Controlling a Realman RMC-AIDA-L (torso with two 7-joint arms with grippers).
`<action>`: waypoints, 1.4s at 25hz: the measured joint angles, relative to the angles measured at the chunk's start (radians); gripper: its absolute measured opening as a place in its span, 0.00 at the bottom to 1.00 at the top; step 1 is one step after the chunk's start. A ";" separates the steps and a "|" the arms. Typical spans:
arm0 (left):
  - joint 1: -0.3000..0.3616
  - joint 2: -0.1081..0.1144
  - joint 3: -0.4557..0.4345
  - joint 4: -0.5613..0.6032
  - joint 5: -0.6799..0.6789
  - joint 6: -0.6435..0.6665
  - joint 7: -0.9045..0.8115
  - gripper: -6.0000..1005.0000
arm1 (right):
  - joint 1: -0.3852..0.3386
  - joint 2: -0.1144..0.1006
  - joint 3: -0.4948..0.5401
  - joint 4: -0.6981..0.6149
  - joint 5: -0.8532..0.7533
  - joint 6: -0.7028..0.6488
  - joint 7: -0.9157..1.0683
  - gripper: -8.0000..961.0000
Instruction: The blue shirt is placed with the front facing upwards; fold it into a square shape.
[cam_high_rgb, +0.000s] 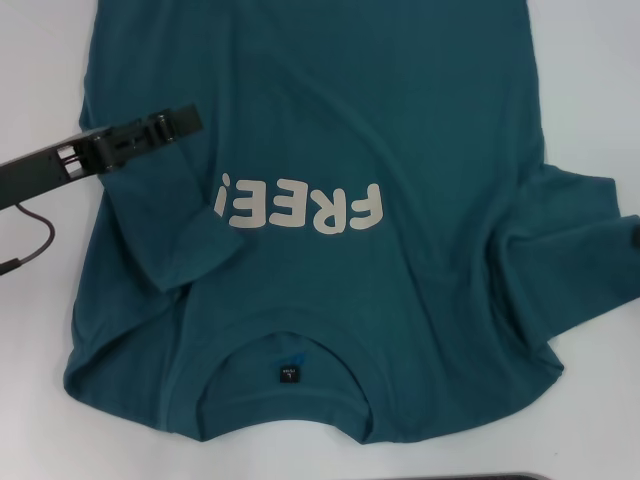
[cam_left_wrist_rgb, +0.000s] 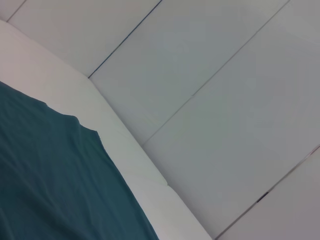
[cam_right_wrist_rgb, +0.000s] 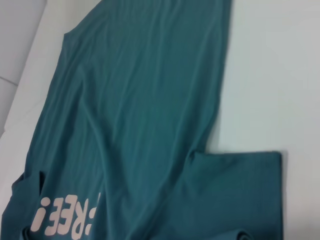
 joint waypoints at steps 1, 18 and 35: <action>-0.001 0.000 0.000 0.000 0.000 0.000 0.000 0.79 | -0.006 -0.001 0.010 -0.001 0.000 -0.004 -0.003 0.01; -0.008 -0.005 0.004 0.000 0.000 0.003 -0.005 0.79 | -0.066 -0.032 0.082 -0.012 -0.005 -0.027 -0.010 0.02; -0.021 -0.006 0.005 0.005 0.006 0.000 -0.005 0.79 | -0.074 -0.041 0.124 -0.021 -0.005 -0.045 -0.021 0.01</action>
